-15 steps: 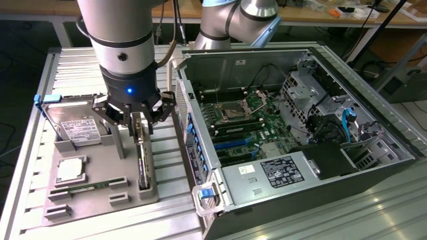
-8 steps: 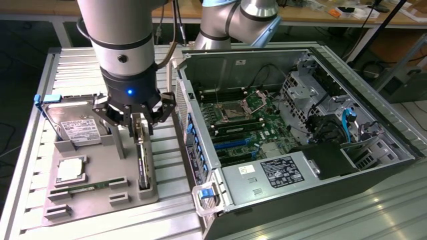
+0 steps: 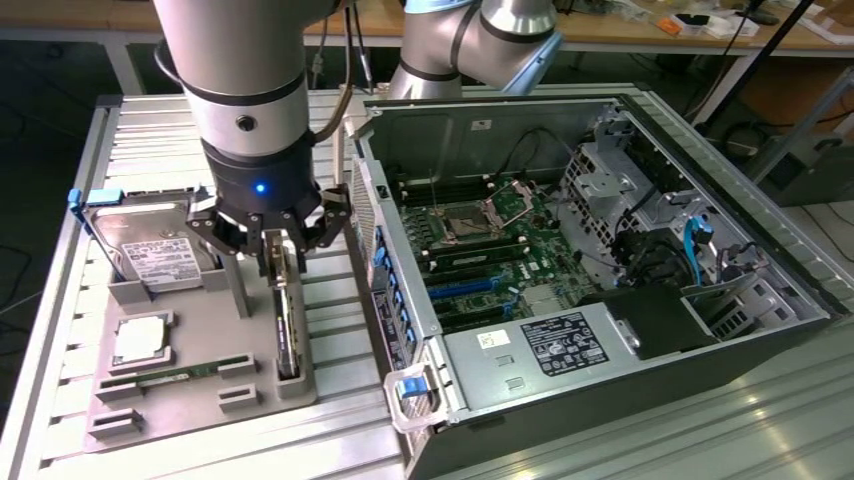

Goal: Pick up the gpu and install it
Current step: 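Pick up the gpu and move the gpu toward the slot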

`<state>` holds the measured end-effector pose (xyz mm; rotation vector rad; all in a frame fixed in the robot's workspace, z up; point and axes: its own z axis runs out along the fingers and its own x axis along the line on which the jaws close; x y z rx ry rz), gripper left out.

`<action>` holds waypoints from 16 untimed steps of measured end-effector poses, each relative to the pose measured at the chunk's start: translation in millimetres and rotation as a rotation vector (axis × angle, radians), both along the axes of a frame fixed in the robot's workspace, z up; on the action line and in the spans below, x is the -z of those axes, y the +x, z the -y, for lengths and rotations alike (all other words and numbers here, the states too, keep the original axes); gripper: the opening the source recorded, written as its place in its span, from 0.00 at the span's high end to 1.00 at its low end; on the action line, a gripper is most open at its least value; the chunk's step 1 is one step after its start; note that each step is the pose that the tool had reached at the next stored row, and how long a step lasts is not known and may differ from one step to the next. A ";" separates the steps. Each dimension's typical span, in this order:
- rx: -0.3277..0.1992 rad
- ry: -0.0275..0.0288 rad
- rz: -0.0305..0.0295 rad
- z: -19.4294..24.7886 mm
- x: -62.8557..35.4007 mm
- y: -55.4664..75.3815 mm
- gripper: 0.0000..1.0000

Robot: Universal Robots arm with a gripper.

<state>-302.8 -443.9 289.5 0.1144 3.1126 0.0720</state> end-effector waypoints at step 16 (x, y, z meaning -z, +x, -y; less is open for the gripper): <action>0.000 0.0000 -0.0001 5.5 10.6 -0.5 0.58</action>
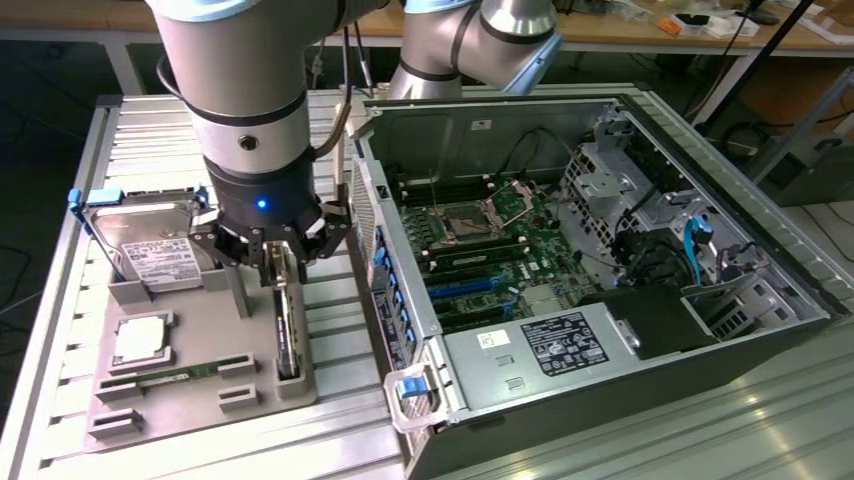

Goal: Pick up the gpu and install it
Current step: 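Pick up the gpu and move the gpu toward the slot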

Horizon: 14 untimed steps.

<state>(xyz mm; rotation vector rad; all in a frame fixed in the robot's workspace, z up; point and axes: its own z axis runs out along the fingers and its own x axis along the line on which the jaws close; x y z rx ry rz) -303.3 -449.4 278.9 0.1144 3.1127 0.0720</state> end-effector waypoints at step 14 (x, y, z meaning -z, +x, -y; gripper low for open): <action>0.000 -0.0001 -0.0001 3.8 5.7 -0.2 0.58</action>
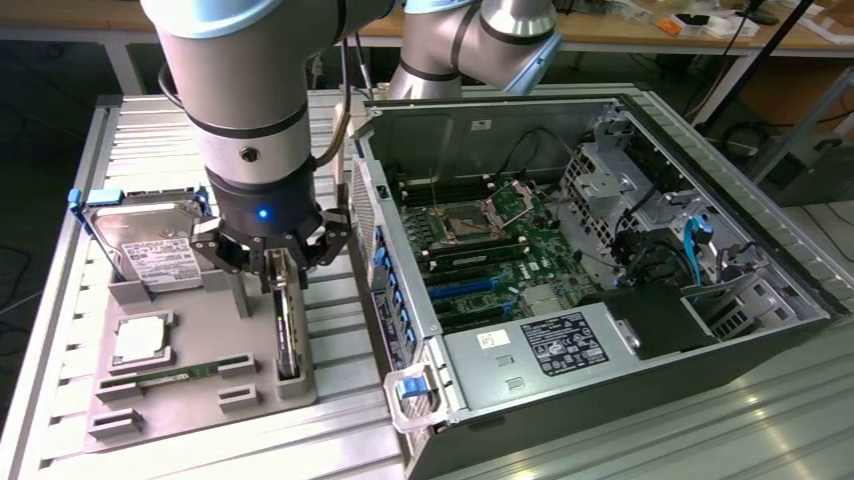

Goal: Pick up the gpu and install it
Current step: 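Pick up the gpu and move the gpu toward the slot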

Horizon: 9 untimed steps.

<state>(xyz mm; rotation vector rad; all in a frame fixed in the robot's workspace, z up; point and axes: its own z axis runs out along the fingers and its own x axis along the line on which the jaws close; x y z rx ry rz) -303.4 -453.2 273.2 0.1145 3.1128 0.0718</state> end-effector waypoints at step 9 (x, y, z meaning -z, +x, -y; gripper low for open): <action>0.000 0.0001 0.0001 0.0 1.5 0.0 0.58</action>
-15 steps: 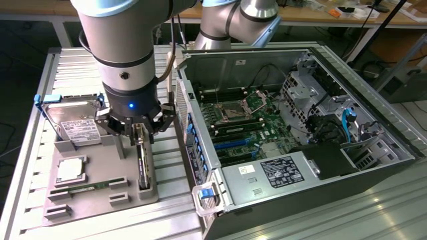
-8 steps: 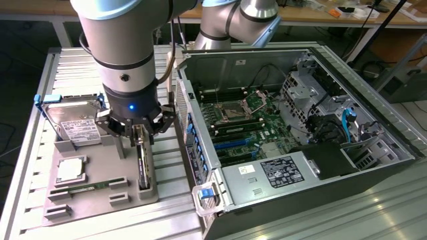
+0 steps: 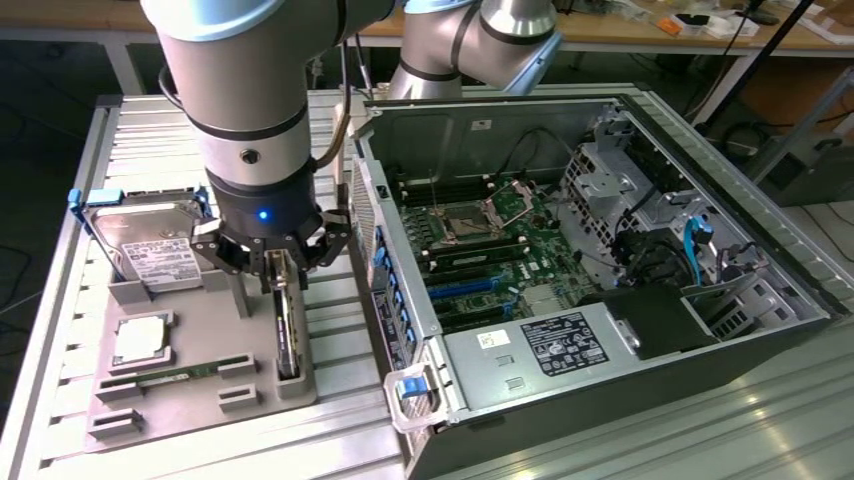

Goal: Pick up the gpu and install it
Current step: 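Pick up the gpu and move the gpu toward the slot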

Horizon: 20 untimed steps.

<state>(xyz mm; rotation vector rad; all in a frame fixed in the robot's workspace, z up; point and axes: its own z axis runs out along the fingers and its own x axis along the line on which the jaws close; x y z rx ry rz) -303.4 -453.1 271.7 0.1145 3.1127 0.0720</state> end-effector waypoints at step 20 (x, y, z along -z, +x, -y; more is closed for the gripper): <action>0.000 0.0001 0.0001 21.9 12.6 -6.6 0.58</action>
